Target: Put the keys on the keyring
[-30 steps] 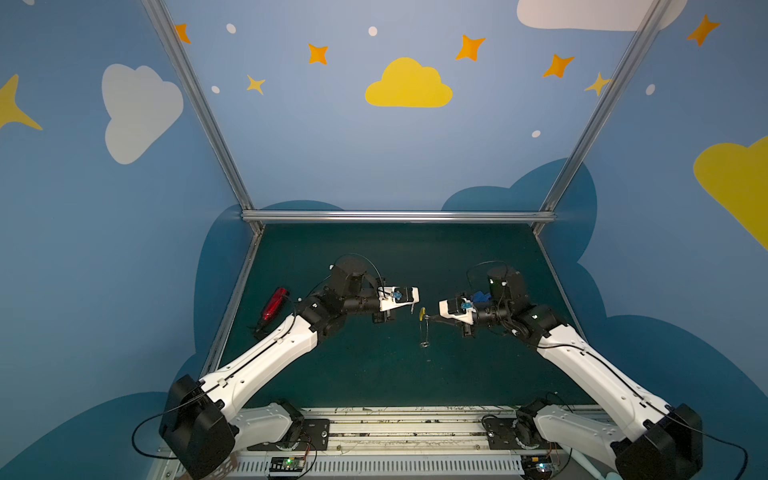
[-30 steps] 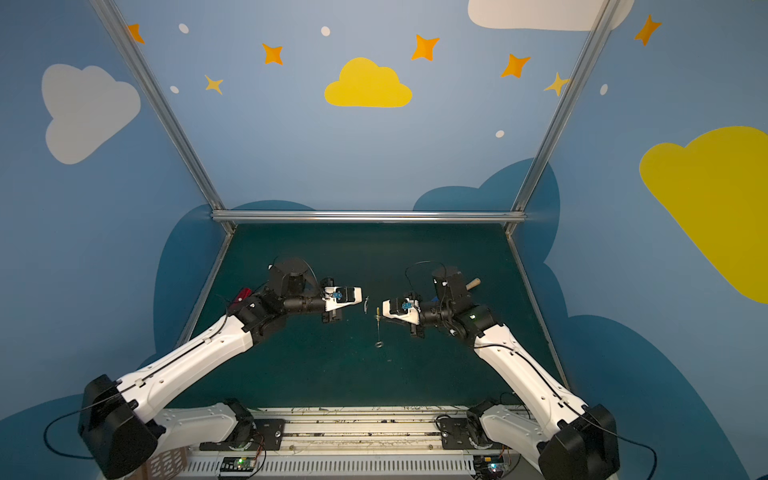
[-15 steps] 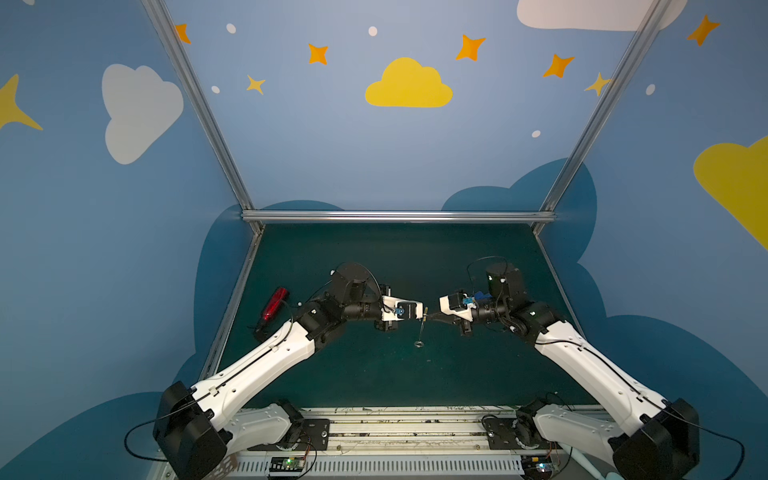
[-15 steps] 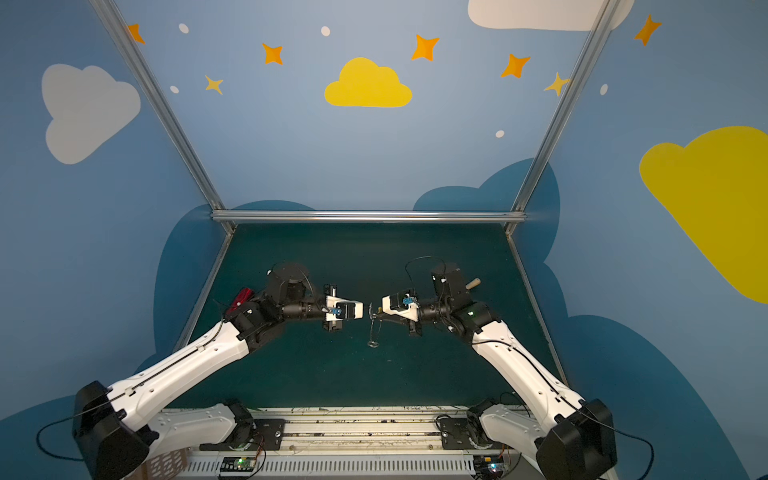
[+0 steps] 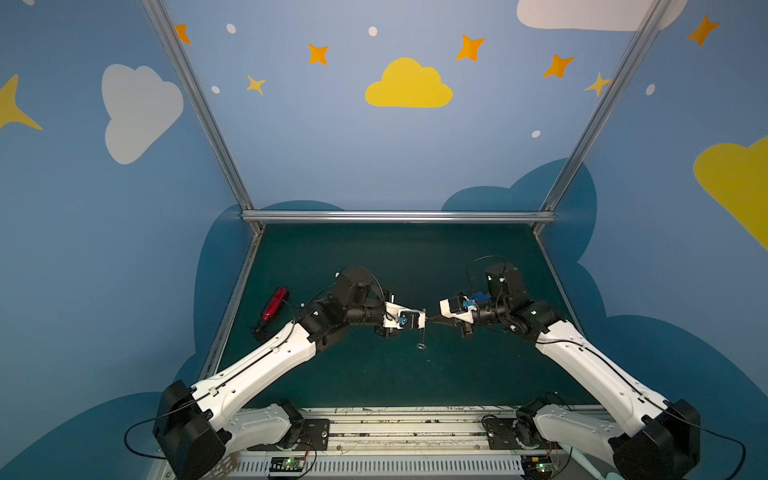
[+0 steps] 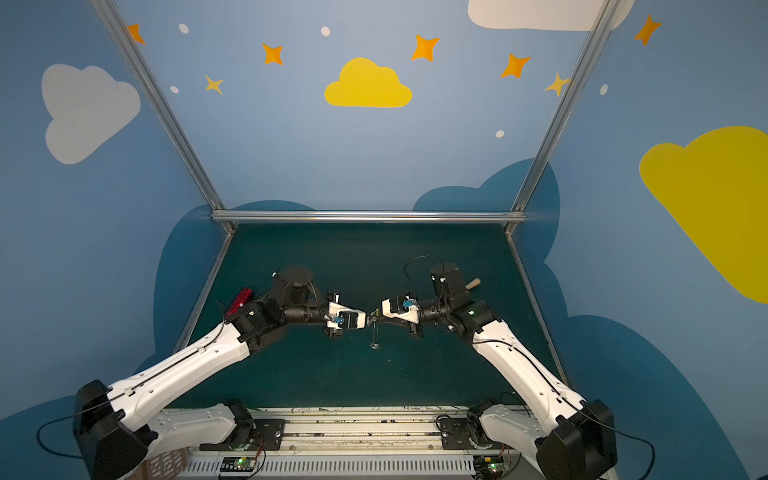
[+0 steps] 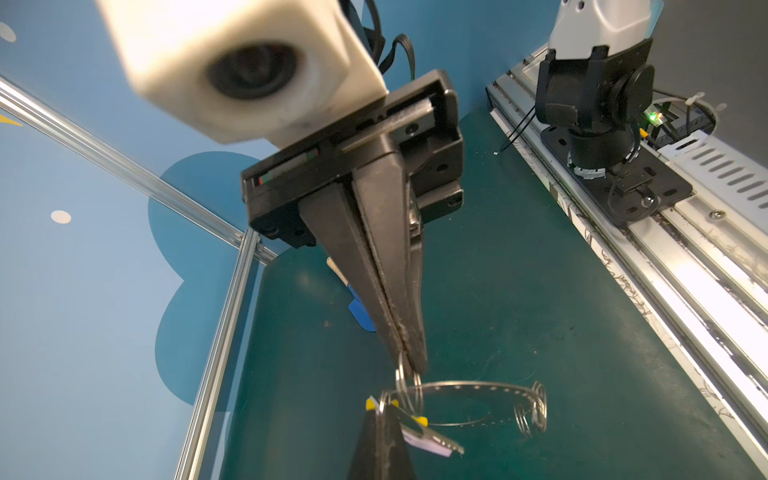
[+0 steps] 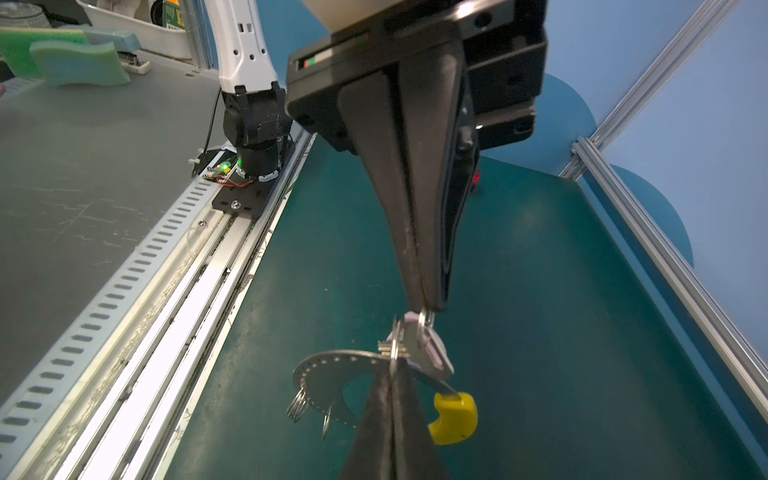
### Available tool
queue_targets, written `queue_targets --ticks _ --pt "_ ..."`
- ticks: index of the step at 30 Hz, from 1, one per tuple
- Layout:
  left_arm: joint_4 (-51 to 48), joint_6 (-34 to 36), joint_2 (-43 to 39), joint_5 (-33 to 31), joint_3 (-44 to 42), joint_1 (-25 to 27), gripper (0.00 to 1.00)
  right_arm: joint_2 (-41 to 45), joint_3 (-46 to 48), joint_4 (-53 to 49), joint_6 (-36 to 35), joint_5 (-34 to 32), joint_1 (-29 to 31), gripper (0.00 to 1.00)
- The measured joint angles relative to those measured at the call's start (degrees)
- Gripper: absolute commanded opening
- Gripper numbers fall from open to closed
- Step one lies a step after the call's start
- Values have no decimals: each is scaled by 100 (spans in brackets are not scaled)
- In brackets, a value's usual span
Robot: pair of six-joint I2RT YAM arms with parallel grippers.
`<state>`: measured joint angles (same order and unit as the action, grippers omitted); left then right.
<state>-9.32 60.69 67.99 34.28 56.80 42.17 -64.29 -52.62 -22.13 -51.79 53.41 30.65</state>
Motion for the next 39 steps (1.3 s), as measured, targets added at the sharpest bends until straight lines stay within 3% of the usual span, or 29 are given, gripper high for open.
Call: queue_targets --ticks 15,27,39 --pt "-151 42 -7 -223 0 0 3 820 734 640 -1558 -1832 560 0" --pt "-299 308 -31 -173 9 85 3 833 761 809 -1799 -2111 667 0" --pt "-387 557 -31 -280 11 175 4 787 715 588 -1768 -1978 697 0"
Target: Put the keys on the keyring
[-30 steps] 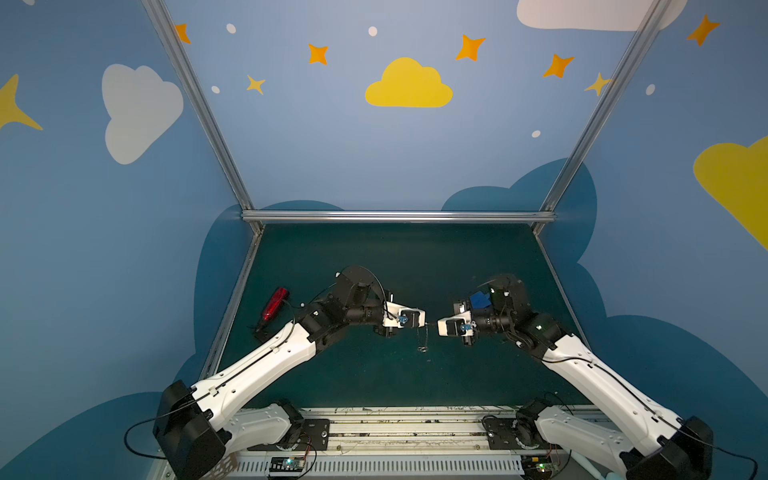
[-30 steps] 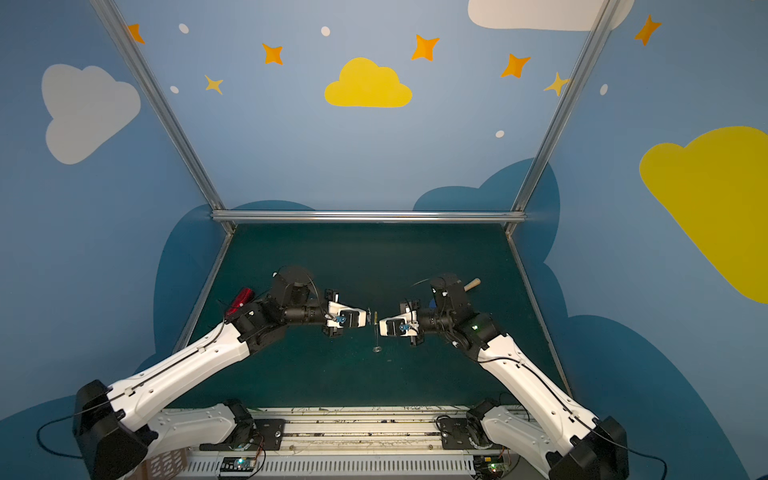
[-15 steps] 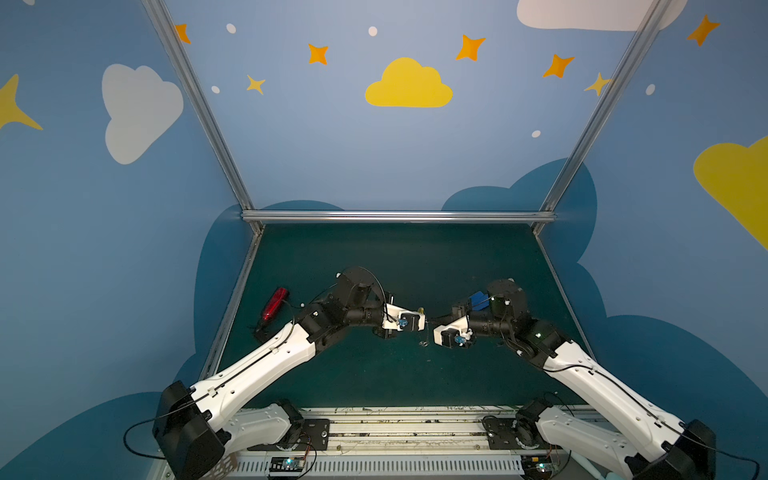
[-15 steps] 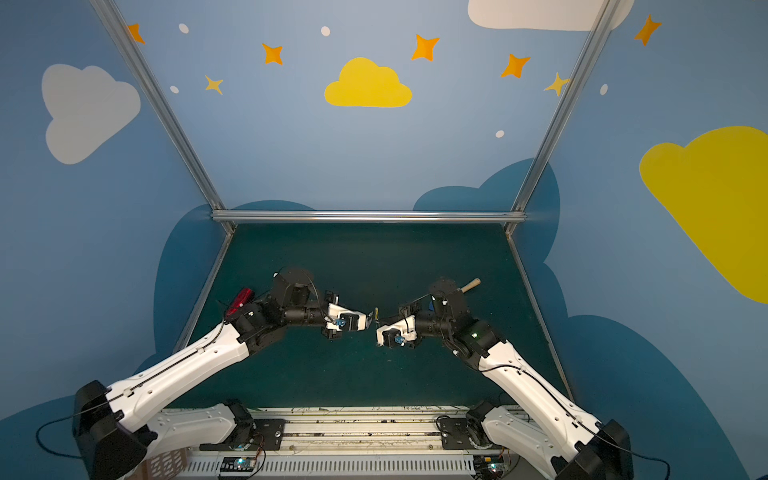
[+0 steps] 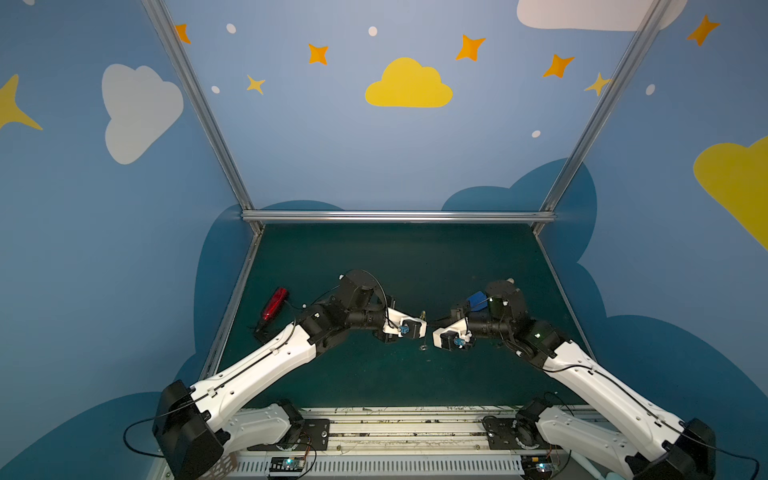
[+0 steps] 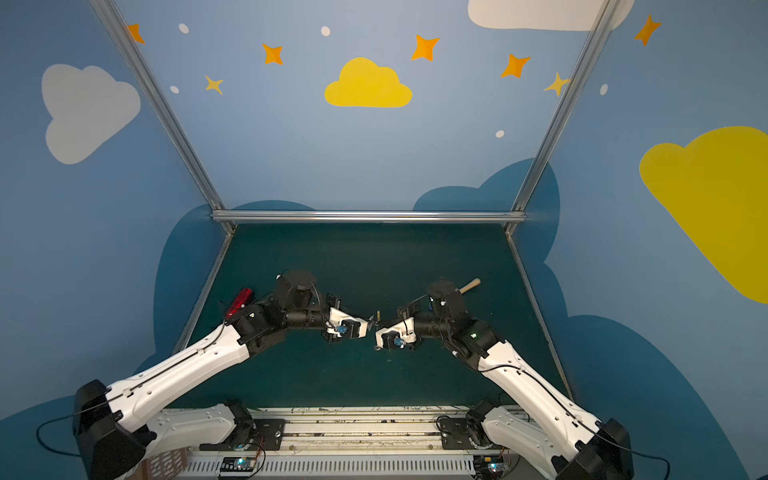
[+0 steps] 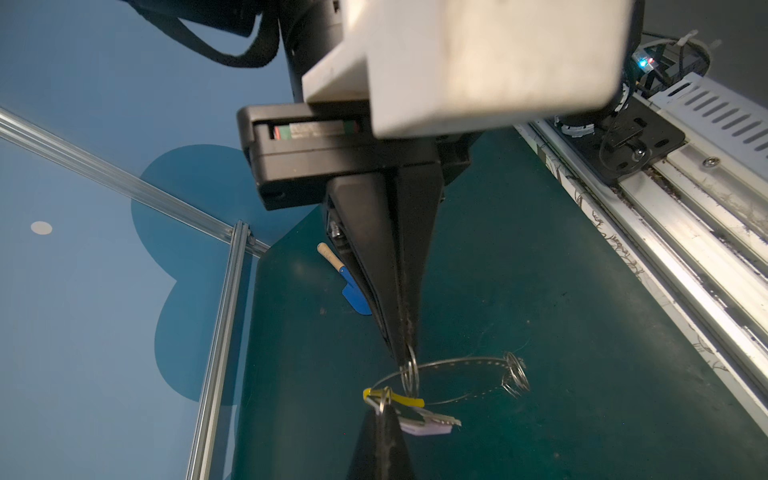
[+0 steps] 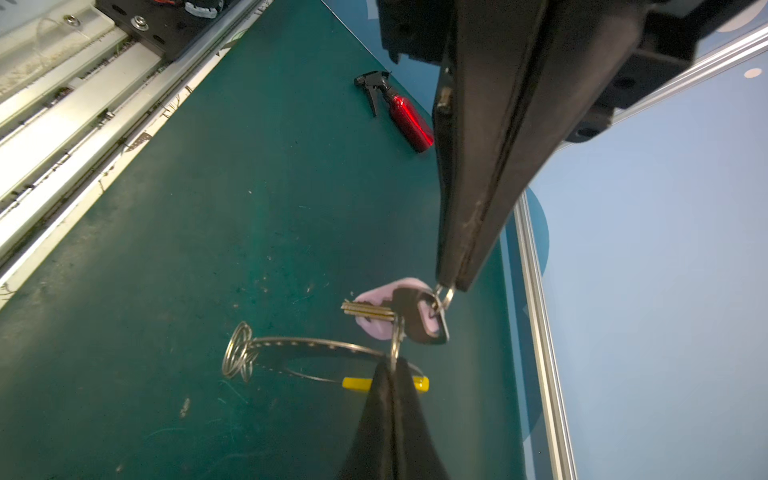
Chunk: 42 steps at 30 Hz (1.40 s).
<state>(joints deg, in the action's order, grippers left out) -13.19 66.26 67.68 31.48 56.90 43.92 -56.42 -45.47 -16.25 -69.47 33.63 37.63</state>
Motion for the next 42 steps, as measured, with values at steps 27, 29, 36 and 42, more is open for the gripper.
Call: queue_targets --ticks 27,29,36,42 --pt "-251 284 0 -11 33 190 3 -332 -461 -605 483 595 -42 0" --pt "-293 334 0 -17 33 197 3 -339 -509 -656 527 649 -57 0" --pt "-310 385 -2 -96 35 225 3 -455 -623 -846 649 872 -118 0" --pt "-306 387 -2 -160 37 238 4 -614 -758 -1049 776 1086 -195 0"
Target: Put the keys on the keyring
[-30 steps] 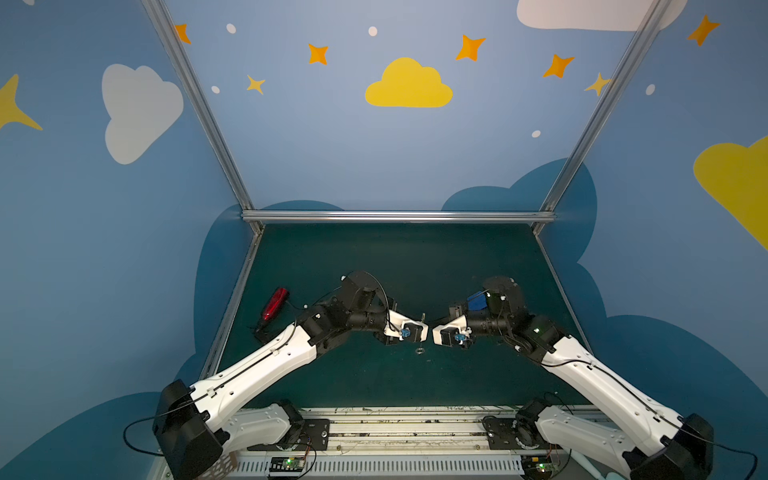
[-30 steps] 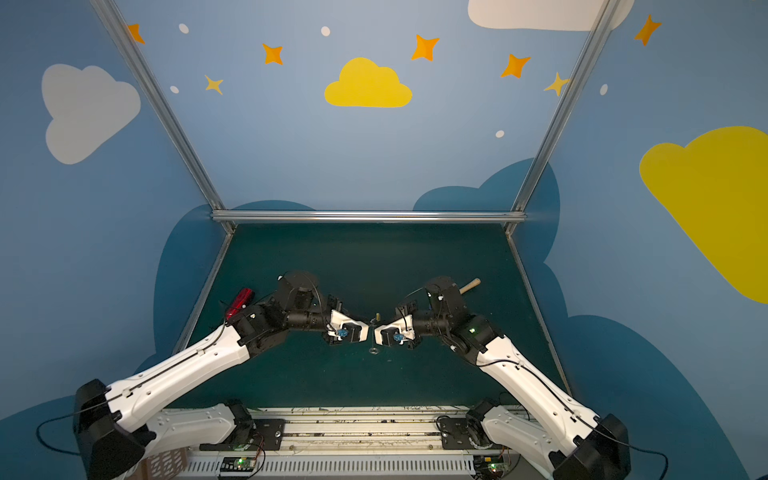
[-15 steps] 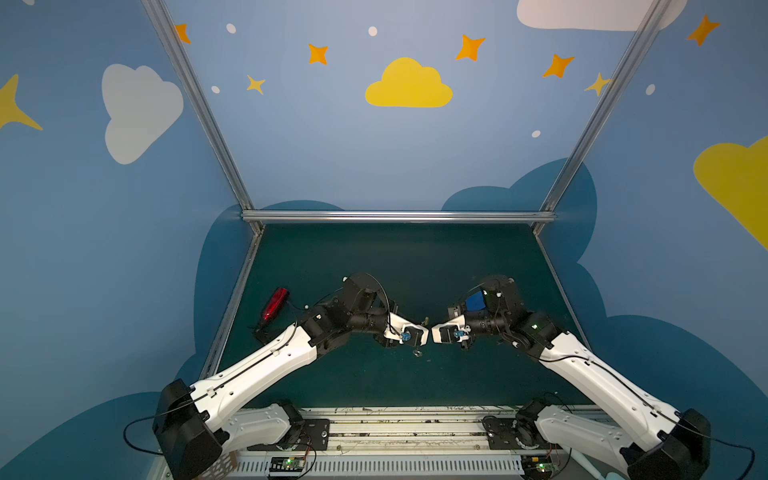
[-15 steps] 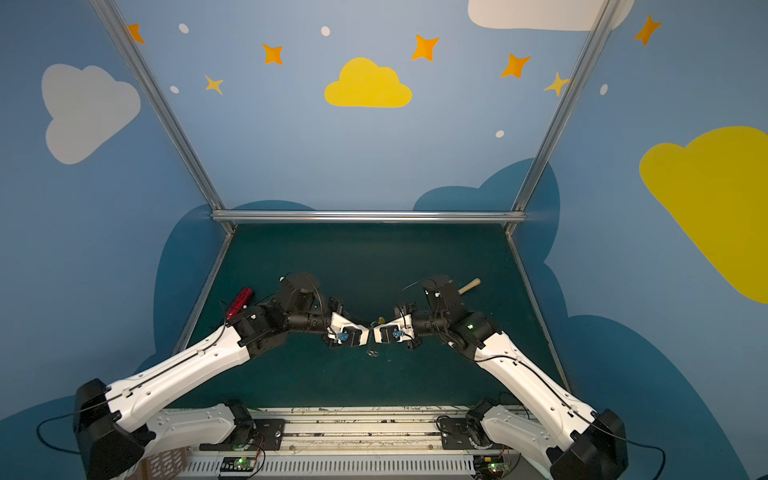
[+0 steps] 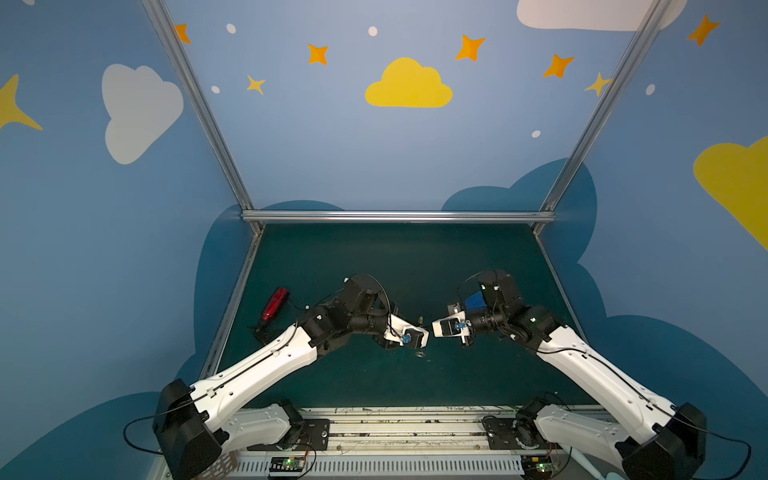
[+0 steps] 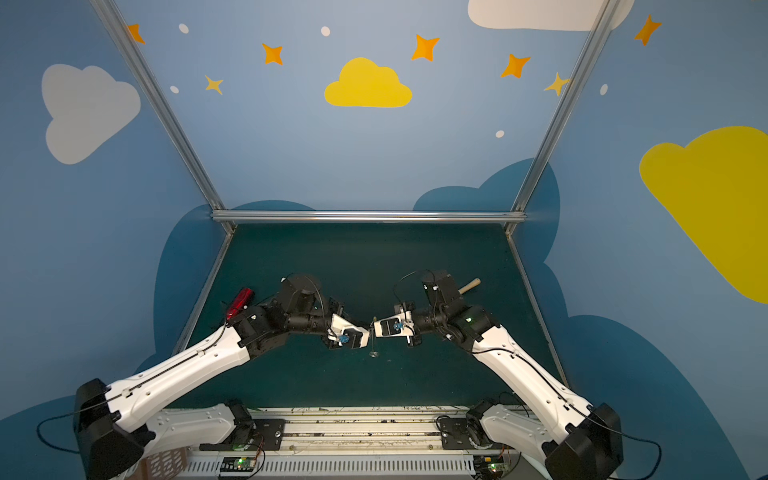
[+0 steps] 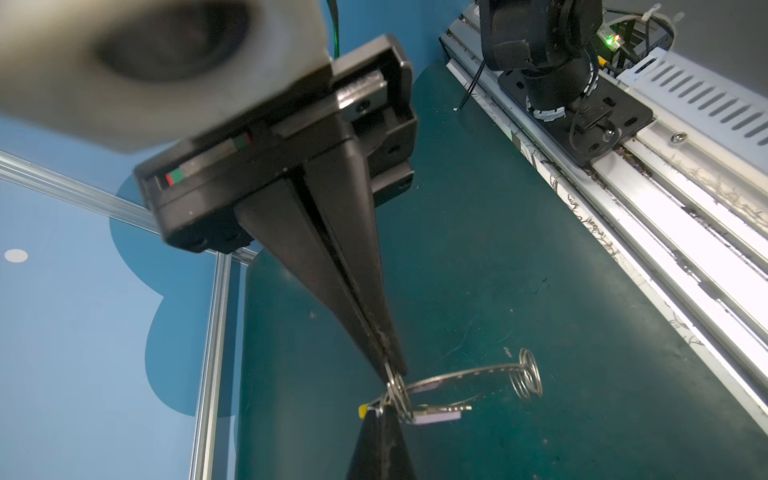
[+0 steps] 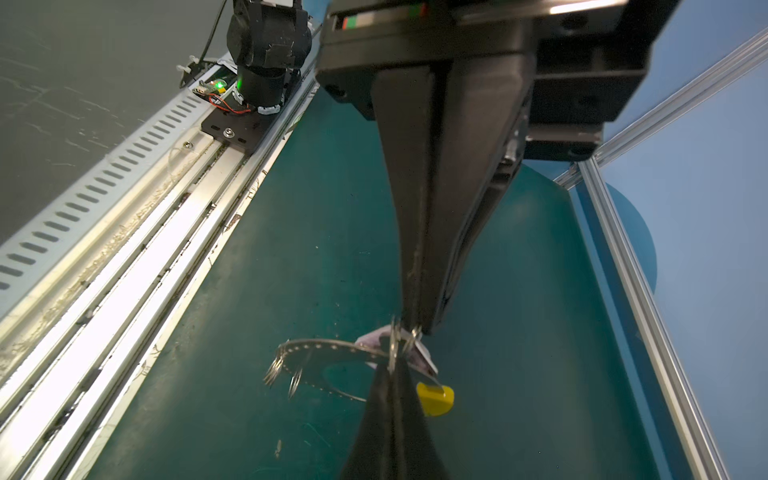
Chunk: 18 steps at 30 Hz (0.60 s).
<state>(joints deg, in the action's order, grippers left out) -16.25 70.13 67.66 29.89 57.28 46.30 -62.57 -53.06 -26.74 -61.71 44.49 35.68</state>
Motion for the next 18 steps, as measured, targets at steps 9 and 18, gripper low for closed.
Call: queue_targets --ticks 9,18 --pt "-9 17 -9 0 70 0 3 -223 -284 -374 42 317 -92 0" --pt "-26 17 -11 0 133 0 3 -306 -334 -654 17 428 -109 0"
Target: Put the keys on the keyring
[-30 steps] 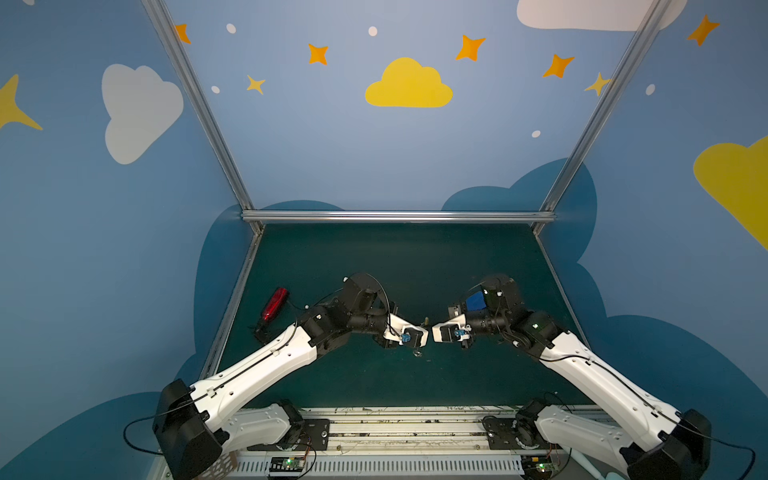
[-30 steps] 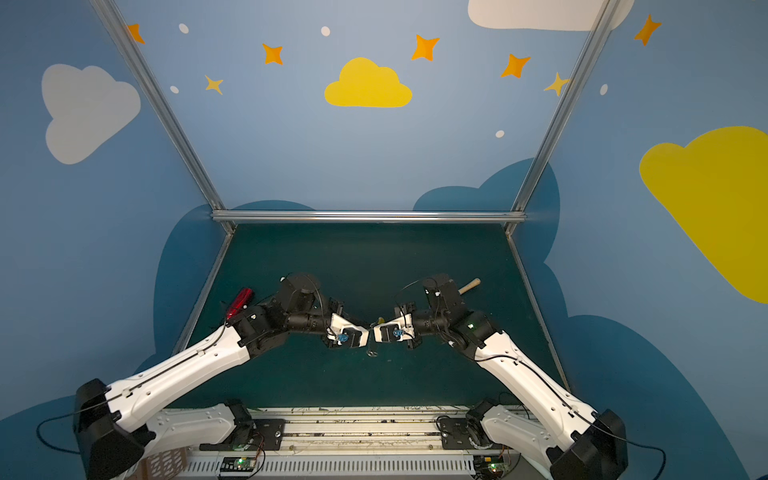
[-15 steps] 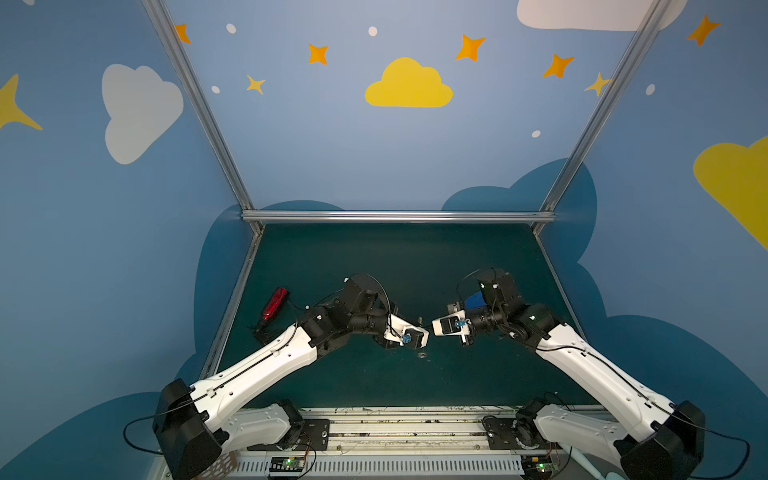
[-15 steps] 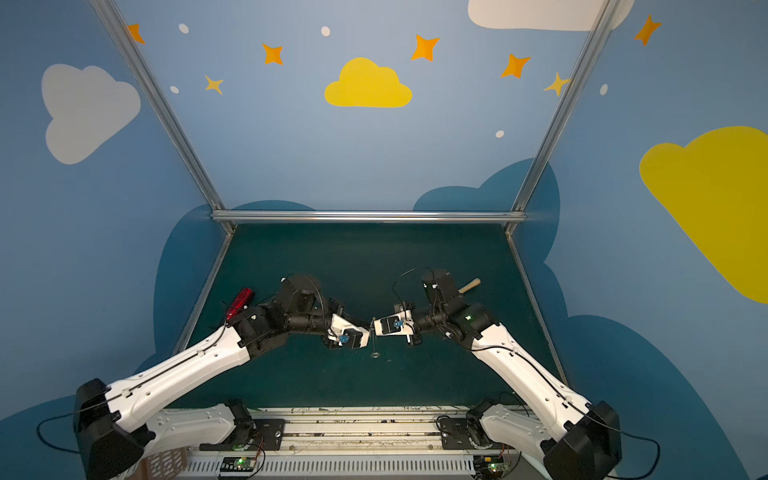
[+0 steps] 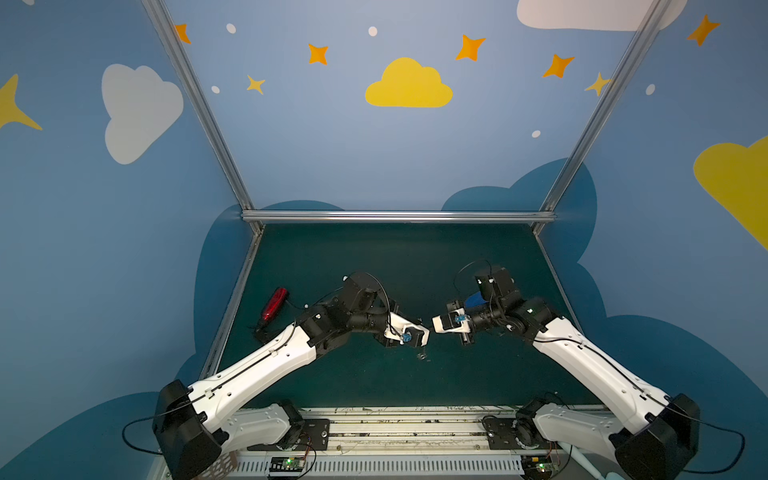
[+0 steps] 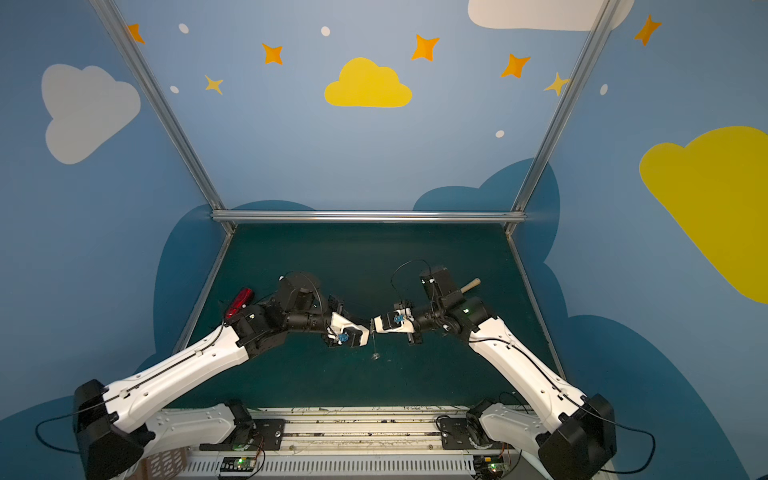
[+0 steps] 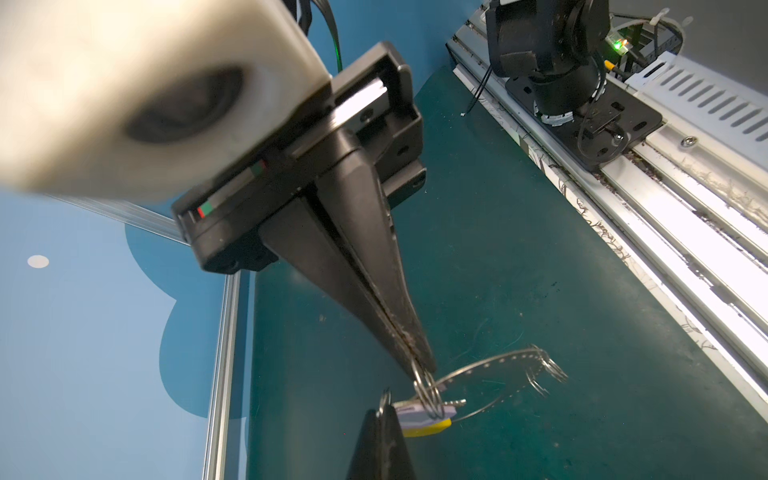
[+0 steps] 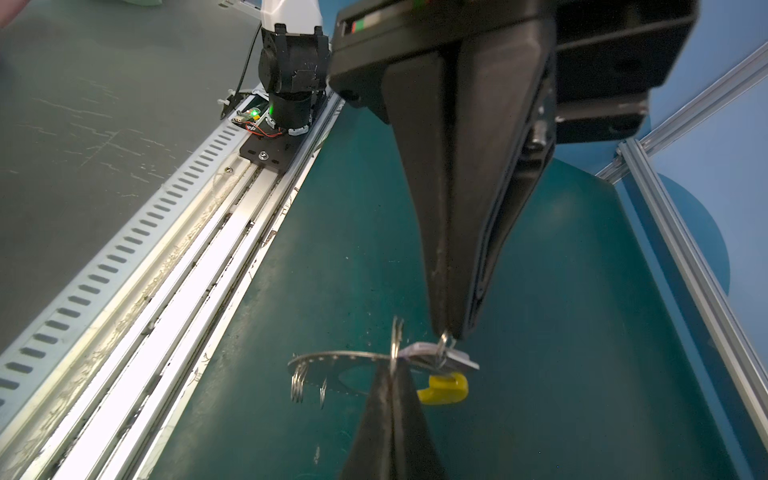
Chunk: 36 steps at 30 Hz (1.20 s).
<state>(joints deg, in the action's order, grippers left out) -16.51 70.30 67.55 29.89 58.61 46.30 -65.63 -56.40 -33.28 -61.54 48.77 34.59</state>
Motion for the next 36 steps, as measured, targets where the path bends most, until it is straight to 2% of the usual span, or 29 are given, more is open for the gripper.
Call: queue_targets --ticks 36 --pt "-264 236 -26 284 151 61 3 -348 -350 -474 177 490 -190 0"
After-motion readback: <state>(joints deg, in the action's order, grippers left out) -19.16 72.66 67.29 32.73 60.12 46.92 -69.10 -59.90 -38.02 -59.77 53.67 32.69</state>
